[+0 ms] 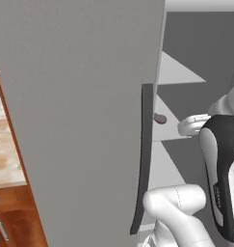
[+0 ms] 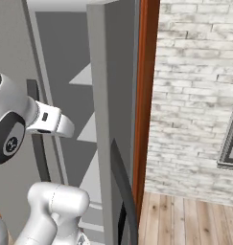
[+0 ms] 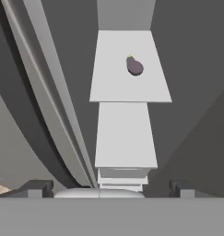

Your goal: Take the bell pepper, eggplant, and broccoli from the freezer and place them in the bowl on the counter.

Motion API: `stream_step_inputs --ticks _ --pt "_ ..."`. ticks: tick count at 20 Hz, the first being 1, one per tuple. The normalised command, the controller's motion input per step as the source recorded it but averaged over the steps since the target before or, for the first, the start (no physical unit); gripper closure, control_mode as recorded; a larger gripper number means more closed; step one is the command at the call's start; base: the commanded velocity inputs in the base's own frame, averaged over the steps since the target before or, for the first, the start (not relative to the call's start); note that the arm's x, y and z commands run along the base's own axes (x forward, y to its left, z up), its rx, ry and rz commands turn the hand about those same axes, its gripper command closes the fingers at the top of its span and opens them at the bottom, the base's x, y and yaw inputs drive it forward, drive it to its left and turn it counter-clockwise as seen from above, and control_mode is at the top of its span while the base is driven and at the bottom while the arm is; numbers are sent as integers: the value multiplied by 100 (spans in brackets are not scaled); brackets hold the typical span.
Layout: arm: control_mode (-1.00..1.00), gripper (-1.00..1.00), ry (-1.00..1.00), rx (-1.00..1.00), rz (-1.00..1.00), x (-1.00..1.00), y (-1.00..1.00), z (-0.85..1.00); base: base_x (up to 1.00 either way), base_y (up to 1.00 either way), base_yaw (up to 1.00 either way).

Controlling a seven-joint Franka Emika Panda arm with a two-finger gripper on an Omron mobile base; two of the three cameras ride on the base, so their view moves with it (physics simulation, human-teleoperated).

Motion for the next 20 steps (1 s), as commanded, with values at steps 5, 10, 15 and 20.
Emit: stream_step_inputs --ticks 5,10,15,20 --pt "100 -100 0 0 0 0 0 0 -13 -66 0" --pt "100 -100 0 0 0 0 0 0 -10 -45 0" --pt "100 -100 0 0 0 0 0 0 -2 -33 -2" --pt "-100 -100 -17 0 0 11 -36 -28 0 0 0"
